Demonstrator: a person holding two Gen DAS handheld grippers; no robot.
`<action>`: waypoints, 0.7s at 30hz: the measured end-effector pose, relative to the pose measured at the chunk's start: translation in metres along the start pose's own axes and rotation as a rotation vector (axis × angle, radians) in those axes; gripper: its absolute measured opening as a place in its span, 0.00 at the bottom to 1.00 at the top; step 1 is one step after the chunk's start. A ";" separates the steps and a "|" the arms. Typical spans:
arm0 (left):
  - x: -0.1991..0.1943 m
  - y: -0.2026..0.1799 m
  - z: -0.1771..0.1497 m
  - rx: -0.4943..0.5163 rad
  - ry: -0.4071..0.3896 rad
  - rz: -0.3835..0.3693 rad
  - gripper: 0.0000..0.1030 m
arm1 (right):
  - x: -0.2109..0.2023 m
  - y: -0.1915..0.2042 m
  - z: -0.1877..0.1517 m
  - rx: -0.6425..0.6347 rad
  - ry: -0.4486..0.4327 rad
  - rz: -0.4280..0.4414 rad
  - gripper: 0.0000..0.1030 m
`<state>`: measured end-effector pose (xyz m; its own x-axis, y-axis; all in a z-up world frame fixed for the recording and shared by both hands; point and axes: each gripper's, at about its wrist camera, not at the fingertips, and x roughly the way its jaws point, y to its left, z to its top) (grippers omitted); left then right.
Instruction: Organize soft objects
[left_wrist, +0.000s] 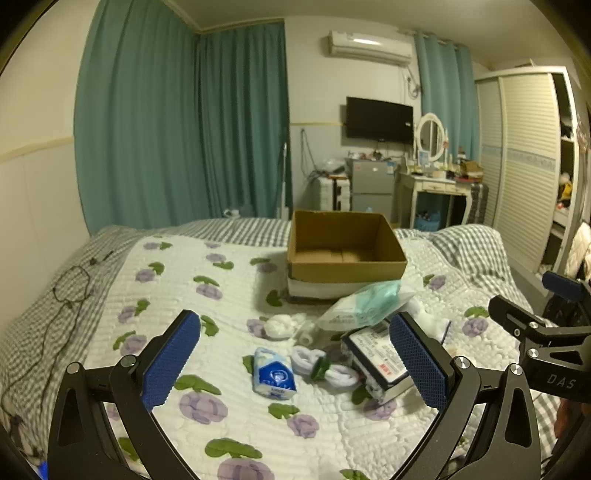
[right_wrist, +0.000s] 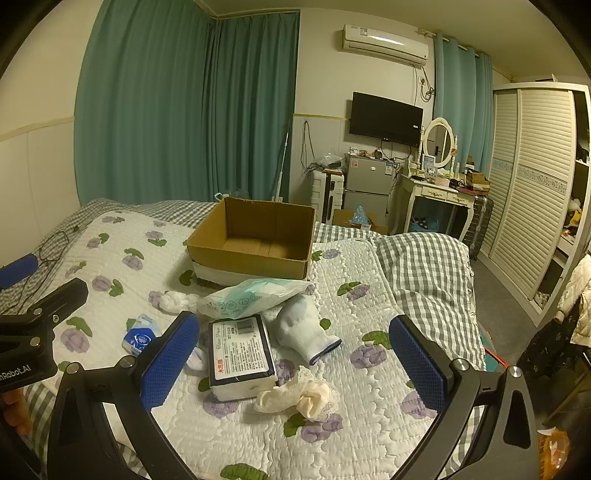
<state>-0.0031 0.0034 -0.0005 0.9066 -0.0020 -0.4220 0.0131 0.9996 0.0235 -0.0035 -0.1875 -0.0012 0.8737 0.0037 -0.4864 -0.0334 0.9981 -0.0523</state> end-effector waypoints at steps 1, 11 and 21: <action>0.000 0.000 0.000 -0.001 0.001 -0.002 1.00 | 0.001 0.000 -0.001 0.000 -0.001 0.000 1.00; 0.000 0.002 -0.004 0.002 0.007 -0.001 1.00 | 0.002 0.000 -0.004 -0.002 0.009 0.002 1.00; 0.002 0.000 -0.008 0.004 0.008 0.007 1.00 | 0.007 0.005 -0.002 -0.013 0.029 0.005 1.00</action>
<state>-0.0050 0.0032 -0.0087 0.9034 0.0055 -0.4288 0.0084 0.9995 0.0305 0.0018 -0.1828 -0.0063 0.8589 0.0070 -0.5120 -0.0445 0.9971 -0.0611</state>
